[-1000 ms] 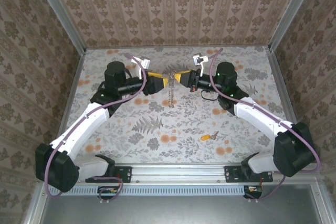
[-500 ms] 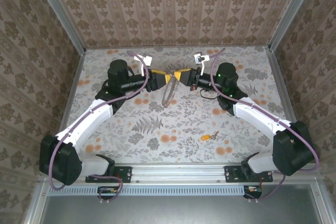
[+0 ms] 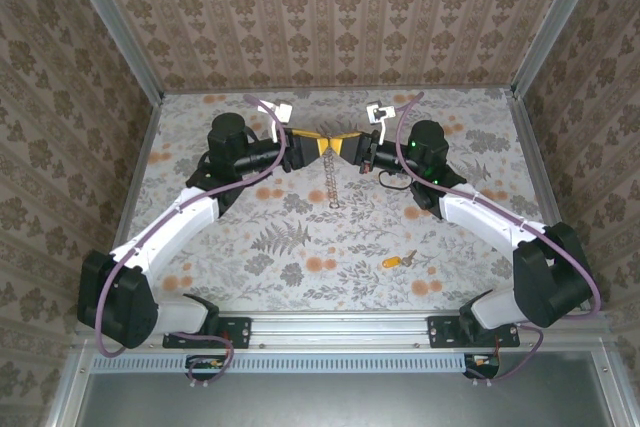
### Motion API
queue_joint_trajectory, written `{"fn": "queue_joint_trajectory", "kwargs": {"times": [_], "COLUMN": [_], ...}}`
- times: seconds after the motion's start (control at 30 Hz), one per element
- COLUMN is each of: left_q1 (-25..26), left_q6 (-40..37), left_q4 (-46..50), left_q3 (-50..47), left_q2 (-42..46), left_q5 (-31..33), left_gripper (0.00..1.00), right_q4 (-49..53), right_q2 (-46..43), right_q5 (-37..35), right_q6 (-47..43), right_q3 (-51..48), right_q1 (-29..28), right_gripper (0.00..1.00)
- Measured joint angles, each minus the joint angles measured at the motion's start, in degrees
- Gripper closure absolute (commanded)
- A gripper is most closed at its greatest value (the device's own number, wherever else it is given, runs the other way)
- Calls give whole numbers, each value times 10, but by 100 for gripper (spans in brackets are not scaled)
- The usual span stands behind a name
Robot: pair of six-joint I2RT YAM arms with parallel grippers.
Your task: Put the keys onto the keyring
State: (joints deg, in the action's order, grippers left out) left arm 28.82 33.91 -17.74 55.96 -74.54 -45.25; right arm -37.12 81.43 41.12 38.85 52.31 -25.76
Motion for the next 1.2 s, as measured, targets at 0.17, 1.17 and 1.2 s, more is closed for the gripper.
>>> {"fn": "queue_joint_trajectory", "kwargs": {"times": [0.17,1.17,1.2], "left_q1": [5,16,16], "left_q6": [0,6,6], "left_q4": [-5,-12,-12], "left_q3": [0,0,0], "left_q2": [0,0,0], "left_q5": [0,0,-1], "left_gripper": [57,92,93], "right_q4": [0,-4,-4], "right_q2": [0,0,0], "right_q5": [0,12,13], "right_q6": [0,2,2], "right_q3": [0,-3,-3], "right_q1": [0,8,7], "right_gripper": [100,100,100]}}
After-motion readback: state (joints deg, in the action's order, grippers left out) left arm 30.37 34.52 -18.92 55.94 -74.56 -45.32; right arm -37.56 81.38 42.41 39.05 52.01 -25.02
